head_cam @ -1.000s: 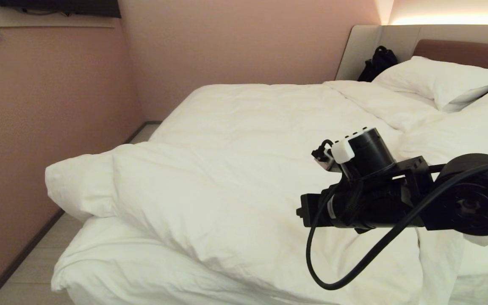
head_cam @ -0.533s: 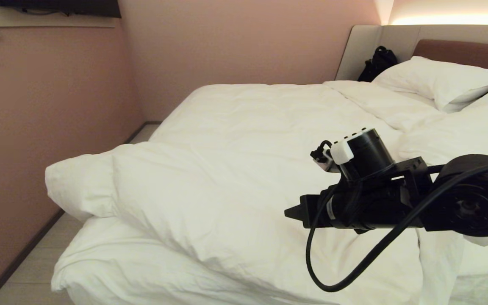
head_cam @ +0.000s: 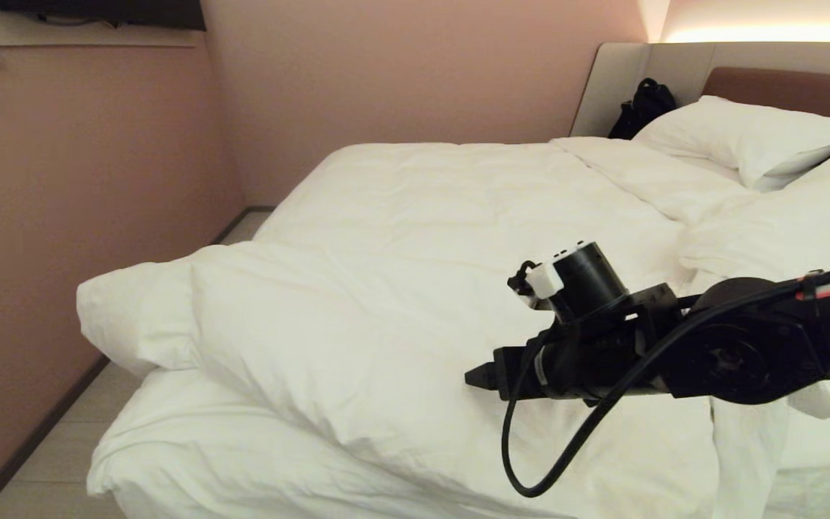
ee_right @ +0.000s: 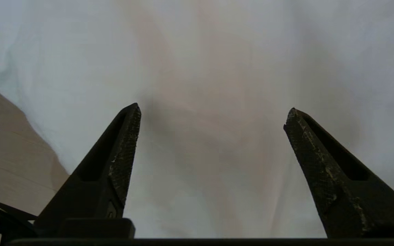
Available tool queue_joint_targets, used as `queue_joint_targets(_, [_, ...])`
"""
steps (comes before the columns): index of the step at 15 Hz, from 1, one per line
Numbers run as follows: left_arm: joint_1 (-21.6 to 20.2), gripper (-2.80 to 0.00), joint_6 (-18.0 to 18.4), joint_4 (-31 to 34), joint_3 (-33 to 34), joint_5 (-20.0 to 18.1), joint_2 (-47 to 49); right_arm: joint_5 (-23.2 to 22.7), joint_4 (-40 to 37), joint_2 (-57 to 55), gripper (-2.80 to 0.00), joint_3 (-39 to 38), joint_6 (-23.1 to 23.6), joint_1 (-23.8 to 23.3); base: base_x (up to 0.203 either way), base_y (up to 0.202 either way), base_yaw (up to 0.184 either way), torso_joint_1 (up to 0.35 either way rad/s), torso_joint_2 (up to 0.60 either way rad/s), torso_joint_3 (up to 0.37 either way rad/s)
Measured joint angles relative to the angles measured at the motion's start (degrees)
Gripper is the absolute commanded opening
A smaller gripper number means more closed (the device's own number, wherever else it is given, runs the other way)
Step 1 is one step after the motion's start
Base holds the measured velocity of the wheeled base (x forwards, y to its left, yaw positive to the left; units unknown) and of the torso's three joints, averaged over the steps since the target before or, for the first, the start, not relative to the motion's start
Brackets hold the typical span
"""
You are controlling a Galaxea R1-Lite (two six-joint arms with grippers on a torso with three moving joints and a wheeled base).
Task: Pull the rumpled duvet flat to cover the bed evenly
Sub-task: Flatten the corners of the folded blanket
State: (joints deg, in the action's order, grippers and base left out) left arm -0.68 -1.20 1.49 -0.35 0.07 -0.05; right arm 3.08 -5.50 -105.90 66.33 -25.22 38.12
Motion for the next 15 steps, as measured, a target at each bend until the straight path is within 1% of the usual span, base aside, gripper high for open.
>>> queue_joint_targets(3, [0.0, -2.8, 0.0, 0.0, 0.0, 0.0, 0.0, 0.1, 0.1, -4.8, 0.0, 1.7, 0.0, -0.1, 0.0, 0.0, 0.0, 0.0, 0.0, 0.0])
queue_joint_targets(9, [0.0, -2.8, 0.0, 0.0, 0.0, 0.0, 0.0, 0.2, -0.6, -15.8, 0.0, 8.8, -0.2, -0.2, 0.0, 0.0, 0.0, 0.0, 0.0, 0.0])
queue_joint_targets(15, [0.0, -2.8, 0.0, 0.0, 0.0, 0.0, 0.0, 0.3, -2.3, -23.2, 0.0, 14.8, -0.5, -0.2, 0.0, 0.0, 0.0, 0.0, 0.0, 0.0])
